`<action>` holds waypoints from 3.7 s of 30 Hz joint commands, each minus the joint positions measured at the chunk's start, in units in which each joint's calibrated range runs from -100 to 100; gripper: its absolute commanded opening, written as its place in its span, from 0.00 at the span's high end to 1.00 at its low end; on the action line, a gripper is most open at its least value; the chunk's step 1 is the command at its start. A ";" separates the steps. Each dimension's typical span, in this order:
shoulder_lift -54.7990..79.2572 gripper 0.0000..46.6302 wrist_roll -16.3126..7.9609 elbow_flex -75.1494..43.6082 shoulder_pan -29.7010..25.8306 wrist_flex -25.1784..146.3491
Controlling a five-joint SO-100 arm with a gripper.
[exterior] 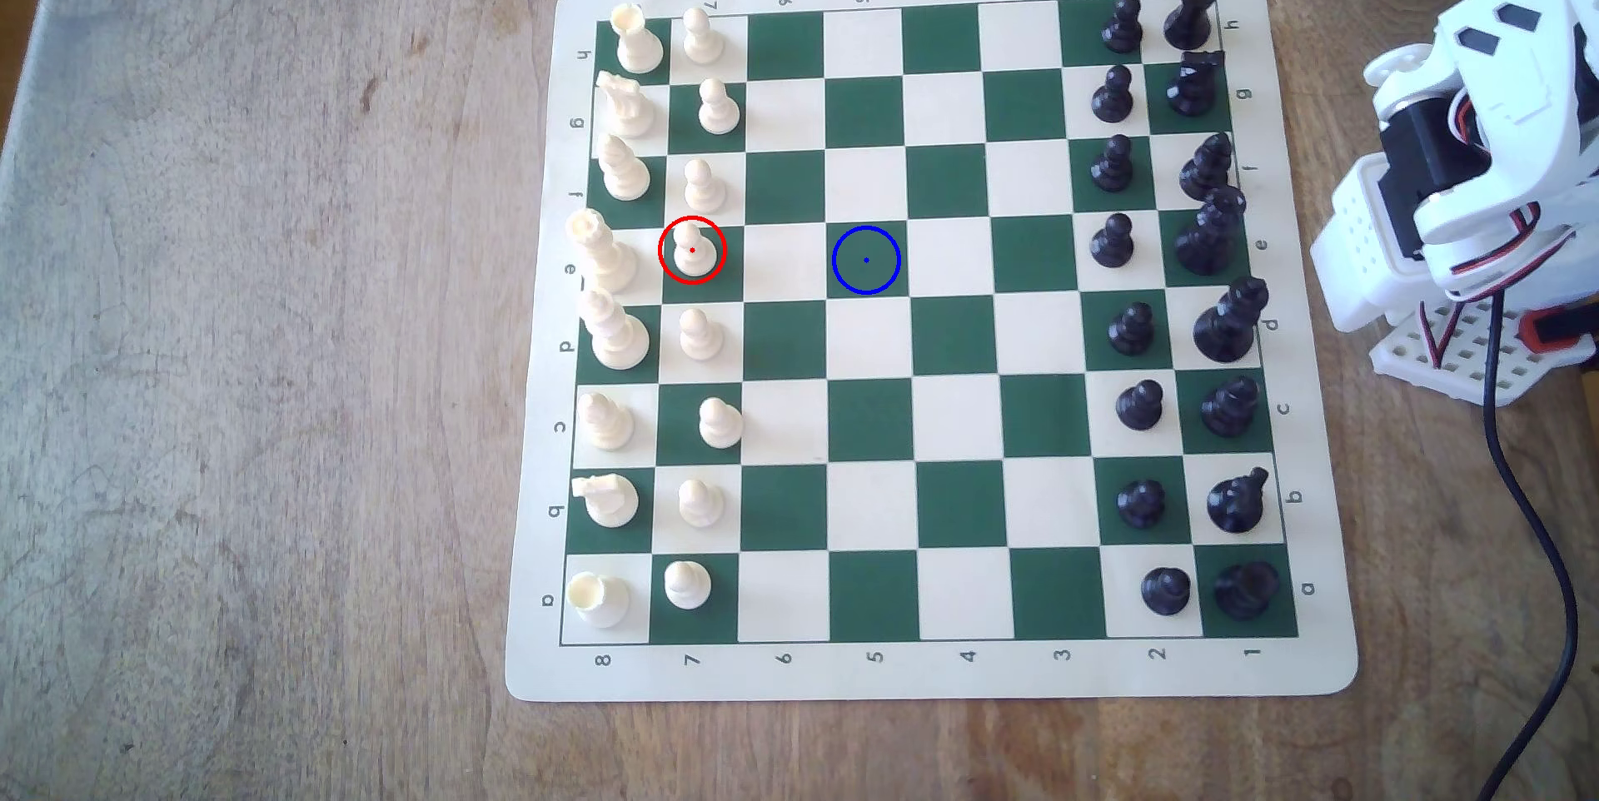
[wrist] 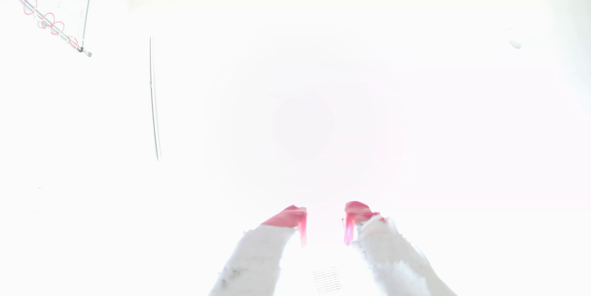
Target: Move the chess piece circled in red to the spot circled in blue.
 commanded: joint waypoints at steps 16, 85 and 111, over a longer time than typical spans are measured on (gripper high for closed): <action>0.22 0.86 -0.05 -13.42 4.86 51.46; 106.59 0.69 -0.63 -103.45 13.23 144.49; 115.76 0.70 -1.27 -106.62 12.29 143.35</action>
